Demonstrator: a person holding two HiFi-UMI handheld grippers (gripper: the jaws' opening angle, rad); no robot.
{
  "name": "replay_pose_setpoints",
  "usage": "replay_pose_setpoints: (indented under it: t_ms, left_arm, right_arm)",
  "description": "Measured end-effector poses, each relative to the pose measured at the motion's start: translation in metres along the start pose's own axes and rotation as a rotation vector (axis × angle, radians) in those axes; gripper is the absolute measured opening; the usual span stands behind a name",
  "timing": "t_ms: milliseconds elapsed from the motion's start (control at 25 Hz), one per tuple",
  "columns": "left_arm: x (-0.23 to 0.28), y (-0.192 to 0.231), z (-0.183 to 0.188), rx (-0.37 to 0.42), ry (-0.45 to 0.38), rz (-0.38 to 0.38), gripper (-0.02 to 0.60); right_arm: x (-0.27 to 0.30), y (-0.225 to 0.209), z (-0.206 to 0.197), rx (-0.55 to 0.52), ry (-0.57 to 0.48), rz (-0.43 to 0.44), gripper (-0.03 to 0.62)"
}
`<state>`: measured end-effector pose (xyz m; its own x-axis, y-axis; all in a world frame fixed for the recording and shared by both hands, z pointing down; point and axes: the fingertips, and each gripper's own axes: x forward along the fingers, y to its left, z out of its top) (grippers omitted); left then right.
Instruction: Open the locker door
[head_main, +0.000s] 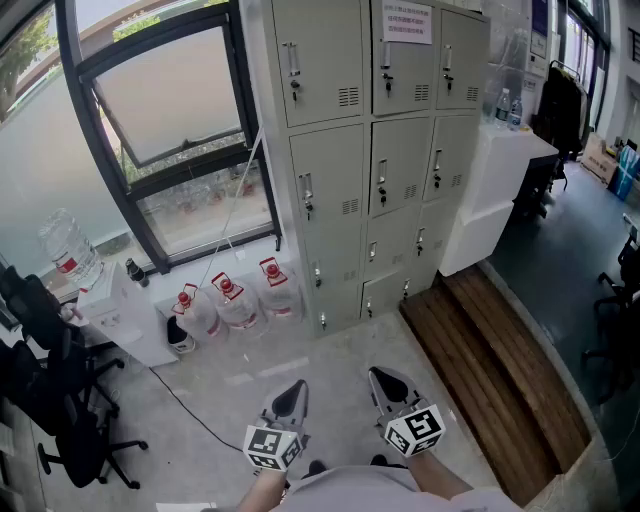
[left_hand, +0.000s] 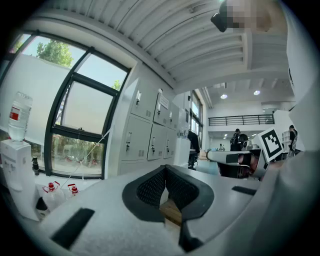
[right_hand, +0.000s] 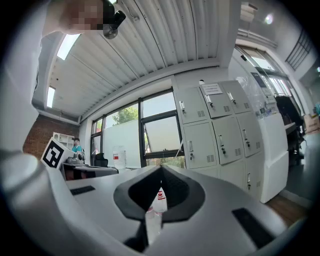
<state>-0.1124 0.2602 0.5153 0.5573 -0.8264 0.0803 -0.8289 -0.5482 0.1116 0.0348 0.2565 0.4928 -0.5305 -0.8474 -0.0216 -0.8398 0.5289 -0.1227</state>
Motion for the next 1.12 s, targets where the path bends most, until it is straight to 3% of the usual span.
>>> replay_pose_setpoints:
  t_ms: [680, 1120]
  left_arm:
    - [0.008, -0.011, -0.003, 0.001, 0.013, 0.022, 0.008]
    - [0.04, -0.03, -0.001, 0.014, 0.008, 0.108, 0.008]
  right_arm:
    - [-0.006, -0.013, -0.007, 0.02, 0.016, 0.024, 0.012]
    - [-0.01, -0.057, -0.003, 0.028, 0.016, 0.105, 0.012]
